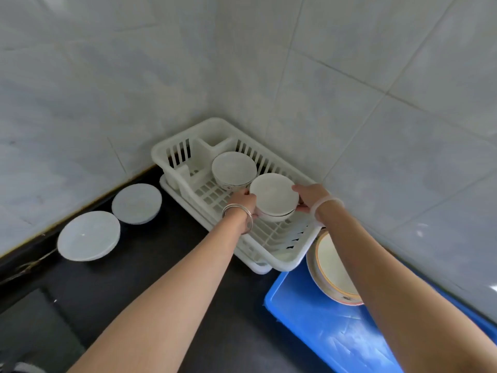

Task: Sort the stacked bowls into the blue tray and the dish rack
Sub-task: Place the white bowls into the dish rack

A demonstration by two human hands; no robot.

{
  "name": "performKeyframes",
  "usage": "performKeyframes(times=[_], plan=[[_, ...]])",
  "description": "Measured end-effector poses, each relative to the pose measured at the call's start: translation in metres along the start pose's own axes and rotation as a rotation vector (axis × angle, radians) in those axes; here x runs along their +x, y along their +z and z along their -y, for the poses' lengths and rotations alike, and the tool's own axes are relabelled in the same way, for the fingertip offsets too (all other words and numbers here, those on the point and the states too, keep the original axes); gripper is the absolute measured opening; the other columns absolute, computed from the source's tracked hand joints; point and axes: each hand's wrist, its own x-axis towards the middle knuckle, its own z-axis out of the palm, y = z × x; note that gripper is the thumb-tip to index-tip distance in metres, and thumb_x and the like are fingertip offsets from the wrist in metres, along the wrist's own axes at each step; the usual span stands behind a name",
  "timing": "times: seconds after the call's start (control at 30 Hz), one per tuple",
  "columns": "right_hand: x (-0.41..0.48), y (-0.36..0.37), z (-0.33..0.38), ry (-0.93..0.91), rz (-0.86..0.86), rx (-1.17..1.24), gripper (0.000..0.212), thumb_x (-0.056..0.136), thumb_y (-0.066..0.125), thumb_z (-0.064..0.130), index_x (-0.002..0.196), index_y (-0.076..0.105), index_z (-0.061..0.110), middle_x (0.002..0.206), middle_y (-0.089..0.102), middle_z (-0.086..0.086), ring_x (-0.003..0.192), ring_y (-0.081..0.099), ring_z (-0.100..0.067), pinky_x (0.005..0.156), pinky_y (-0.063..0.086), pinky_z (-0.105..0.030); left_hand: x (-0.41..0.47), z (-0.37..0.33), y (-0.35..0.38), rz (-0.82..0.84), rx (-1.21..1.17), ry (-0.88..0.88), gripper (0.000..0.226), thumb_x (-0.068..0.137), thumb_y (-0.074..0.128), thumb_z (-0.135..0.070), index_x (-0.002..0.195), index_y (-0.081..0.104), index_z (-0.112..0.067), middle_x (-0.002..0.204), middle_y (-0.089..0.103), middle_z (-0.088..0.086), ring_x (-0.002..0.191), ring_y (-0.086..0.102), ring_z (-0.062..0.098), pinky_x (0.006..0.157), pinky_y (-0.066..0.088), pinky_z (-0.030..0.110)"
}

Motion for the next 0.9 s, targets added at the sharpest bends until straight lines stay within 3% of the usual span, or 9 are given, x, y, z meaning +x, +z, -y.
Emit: performKeyframes(times=[0.1, 0.17, 0.27, 0.43, 0.57, 0.7, 0.9], plan=[[0.012, 0.000, -0.009, -0.017, -0.025, -0.189, 0.025, 0.086, 0.053, 0.038, 0.080, 0.058, 0.015, 0.098, 0.067, -0.020, 0.097, 0.064, -0.037, 0.092, 0.050, -0.050, 0.014, 0.005, 0.009, 0.029, -0.007, -0.075, 0.041, 0.090, 0.038, 0.003, 0.128, 0.049, -0.007, 0.133, 0.049, 0.019, 0.115, 0.052, 0.037, 0.076, 0.052, 0.040], [0.014, 0.003, -0.010, -0.028, -0.017, -0.307, 0.034, 0.087, 0.048, 0.045, 0.086, 0.058, 0.013, 0.092, 0.067, -0.016, 0.090, 0.064, -0.033, 0.088, 0.052, -0.044, 0.022, 0.006, 0.011, 0.024, 0.009, -0.122, 0.043, 0.090, 0.039, 0.005, 0.131, 0.045, -0.005, 0.136, 0.046, 0.021, 0.119, 0.050, 0.040, 0.078, 0.052, 0.042], [0.015, 0.006, -0.006, -0.009, 0.013, -0.408, 0.041, 0.089, 0.043, 0.048, 0.087, 0.056, 0.010, 0.071, 0.058, -0.007, 0.066, 0.056, -0.025, 0.064, 0.044, -0.032, 0.031, 0.005, 0.010, 0.048, 0.066, -0.150, 0.044, 0.089, 0.038, 0.008, 0.132, 0.043, -0.003, 0.137, 0.044, 0.022, 0.120, 0.049, 0.041, 0.087, 0.050, 0.047], [0.025, 0.006, -0.008, 0.070, 0.055, -0.383, 0.038, 0.091, 0.043, 0.046, 0.089, 0.057, 0.010, 0.077, 0.056, -0.011, 0.072, 0.054, -0.027, 0.071, 0.047, -0.036, 0.042, 0.004, 0.010, 0.100, 0.147, -0.152, 0.047, 0.087, 0.037, 0.015, 0.130, 0.044, 0.000, 0.135, 0.047, 0.024, 0.120, 0.050, 0.041, 0.089, 0.049, 0.046], [0.029, 0.004, -0.008, 0.091, 0.058, -0.374, 0.044, 0.092, 0.042, 0.045, 0.104, 0.057, 0.005, 0.065, 0.051, -0.008, 0.060, 0.049, -0.023, 0.064, 0.043, -0.033, 0.043, 0.005, 0.012, 0.140, 0.175, -0.145, 0.044, 0.088, 0.040, 0.014, 0.129, 0.047, 0.000, 0.134, 0.049, 0.021, 0.121, 0.050, 0.038, 0.088, 0.049, 0.042], [0.025, 0.004, -0.007, 0.081, 0.034, -0.520, 0.037, 0.094, 0.037, 0.045, 0.093, 0.053, 0.011, 0.053, 0.047, -0.006, 0.044, 0.043, -0.018, 0.045, 0.033, -0.026, 0.046, 0.008, 0.014, 0.163, 0.170, -0.141, 0.045, 0.088, 0.039, 0.013, 0.131, 0.045, 0.000, 0.137, 0.046, 0.022, 0.124, 0.048, 0.037, 0.098, 0.046, 0.044], [0.018, 0.005, -0.004, 0.012, -0.003, -0.609, 0.038, 0.096, 0.035, 0.042, 0.079, 0.049, 0.010, 0.061, 0.047, -0.005, 0.054, 0.045, -0.019, 0.049, 0.032, -0.028, 0.044, 0.009, 0.014, 0.149, 0.196, -0.130, 0.043, 0.090, 0.040, 0.006, 0.131, 0.046, -0.004, 0.136, 0.047, 0.020, 0.123, 0.048, 0.034, 0.085, 0.049, 0.037]])
